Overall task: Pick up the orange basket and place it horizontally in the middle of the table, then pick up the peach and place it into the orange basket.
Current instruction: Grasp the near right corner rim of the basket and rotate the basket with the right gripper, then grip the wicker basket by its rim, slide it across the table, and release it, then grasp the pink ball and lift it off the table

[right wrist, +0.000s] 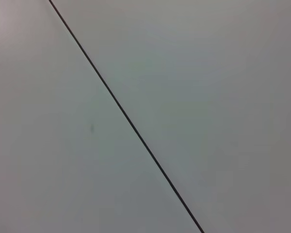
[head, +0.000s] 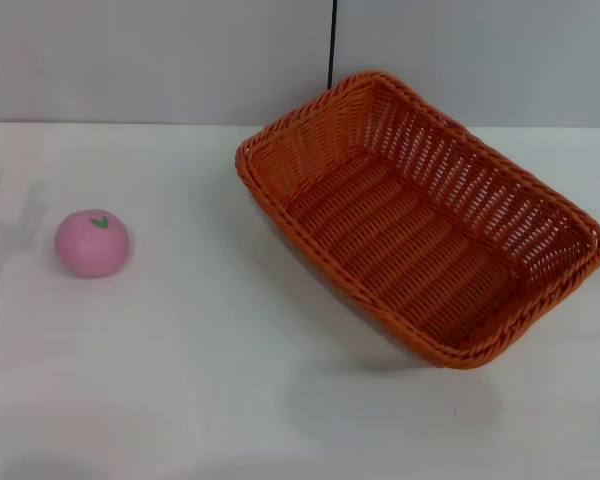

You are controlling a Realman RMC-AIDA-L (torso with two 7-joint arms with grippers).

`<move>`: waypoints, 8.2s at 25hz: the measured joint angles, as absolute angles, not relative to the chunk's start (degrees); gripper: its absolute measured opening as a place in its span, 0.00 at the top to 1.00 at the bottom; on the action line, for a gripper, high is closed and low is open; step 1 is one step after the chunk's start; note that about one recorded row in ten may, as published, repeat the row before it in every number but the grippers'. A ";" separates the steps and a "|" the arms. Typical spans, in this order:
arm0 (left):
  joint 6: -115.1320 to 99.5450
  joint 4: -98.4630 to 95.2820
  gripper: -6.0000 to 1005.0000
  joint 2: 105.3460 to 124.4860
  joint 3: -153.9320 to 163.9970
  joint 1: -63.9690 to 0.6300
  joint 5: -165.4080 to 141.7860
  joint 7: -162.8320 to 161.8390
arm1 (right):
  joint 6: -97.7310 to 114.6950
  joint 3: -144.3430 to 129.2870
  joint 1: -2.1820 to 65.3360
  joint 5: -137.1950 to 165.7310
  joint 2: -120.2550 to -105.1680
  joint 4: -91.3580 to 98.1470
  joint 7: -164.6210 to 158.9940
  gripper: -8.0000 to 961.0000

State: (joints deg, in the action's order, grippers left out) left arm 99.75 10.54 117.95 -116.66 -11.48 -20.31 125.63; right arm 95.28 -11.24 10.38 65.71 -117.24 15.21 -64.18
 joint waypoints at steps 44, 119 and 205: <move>99.86 10.61 0.28 117.95 -116.63 -11.60 -20.31 124.89 | 99.85 -31.18 42.73 141.51 -104.71 54.05 -123.35 0.44; 99.44 9.74 0.28 118.15 -116.93 -11.82 -20.24 125.00 | 105.44 -37.22 39.94 134.15 -110.16 69.62 -105.26 0.83; 71.36 8.16 0.37 110.08 -89.15 -14.98 -24.60 134.46 | 103.37 -23.22 11.11 61.86 -118.18 18.63 -59.88 0.39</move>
State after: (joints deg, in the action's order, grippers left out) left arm 71.36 8.16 110.08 -89.15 -14.98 -24.60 134.46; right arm 103.37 -23.22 11.11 61.86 -118.18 18.63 -59.88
